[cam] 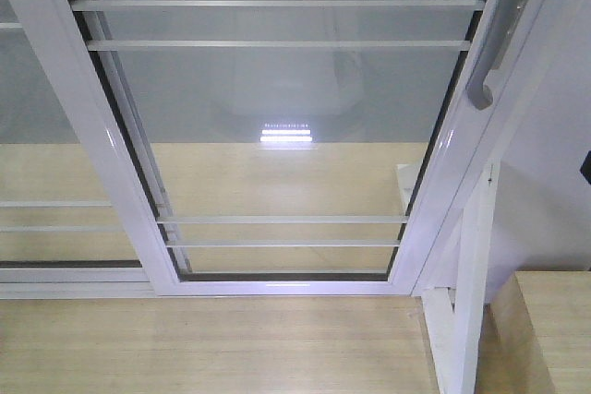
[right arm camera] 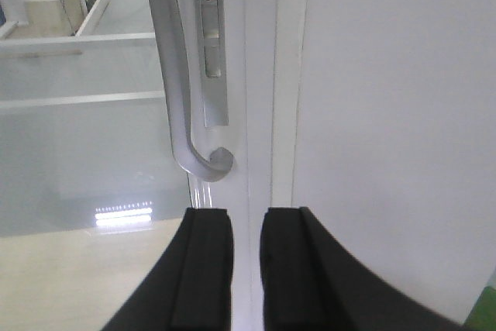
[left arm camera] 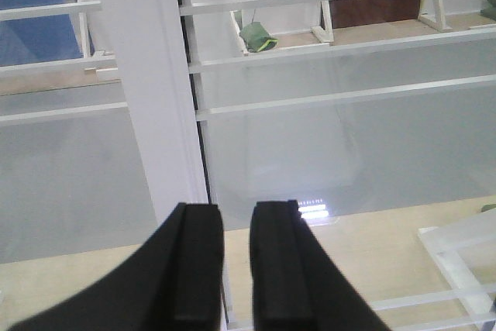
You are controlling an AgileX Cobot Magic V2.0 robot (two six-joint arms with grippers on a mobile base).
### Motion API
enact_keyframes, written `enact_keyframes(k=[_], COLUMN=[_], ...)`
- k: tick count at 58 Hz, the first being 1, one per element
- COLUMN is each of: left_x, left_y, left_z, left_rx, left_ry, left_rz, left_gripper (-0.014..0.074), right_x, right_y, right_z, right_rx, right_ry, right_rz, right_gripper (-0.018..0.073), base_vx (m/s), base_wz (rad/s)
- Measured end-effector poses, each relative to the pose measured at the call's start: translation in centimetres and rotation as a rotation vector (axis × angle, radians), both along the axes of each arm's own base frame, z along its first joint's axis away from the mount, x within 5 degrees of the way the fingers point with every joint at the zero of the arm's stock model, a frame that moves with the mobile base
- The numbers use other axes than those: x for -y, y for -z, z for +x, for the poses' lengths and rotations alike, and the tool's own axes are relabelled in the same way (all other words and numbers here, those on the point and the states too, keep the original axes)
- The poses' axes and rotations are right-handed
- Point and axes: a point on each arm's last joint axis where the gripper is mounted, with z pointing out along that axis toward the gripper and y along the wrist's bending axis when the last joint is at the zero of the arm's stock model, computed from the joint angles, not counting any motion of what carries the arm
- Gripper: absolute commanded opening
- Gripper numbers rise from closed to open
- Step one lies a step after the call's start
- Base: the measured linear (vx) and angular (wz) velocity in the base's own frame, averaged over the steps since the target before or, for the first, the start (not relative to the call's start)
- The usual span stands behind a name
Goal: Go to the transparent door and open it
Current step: 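Move the open right gripper onto the silver handle and close it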
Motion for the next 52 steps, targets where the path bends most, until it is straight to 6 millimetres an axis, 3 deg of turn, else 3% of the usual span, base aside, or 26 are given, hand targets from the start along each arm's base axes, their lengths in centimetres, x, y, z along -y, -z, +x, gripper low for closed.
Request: enact_keyframes(k=[17,27,42,52], left_x=[0.0,0.0,0.0,0.0], left_y=[0.0,0.0,0.2,0.5], left_z=[0.0,0.0,0.0,-0.1], left_rx=[0.000,0.000,-0.022,-0.062], left_ry=[0.000,0.000,0.000,-0.001], left_rz=[0.000,0.000,0.002,0.006], left_gripper=[0.0293,0.0293,0.0293,0.0293], right_x=[0.1,0.0,0.2,0.1], right_y=[1.8,1.7,2.5,2.6], right_z=[3.0,5.6,9.7,12.3], right_rx=[-0.061,-0.035,-0.050,-0.012], right_ry=[-0.059,-0.125,-0.139,-0.157], right_rz=[-0.100,-0.188,-0.140,-0.106], right_gripper=[0.0263,0.0263,0.0267,0.0319], base_vx=[0.00,0.00,0.00,0.00], base_wz=[0.00,0.00,0.00,0.00])
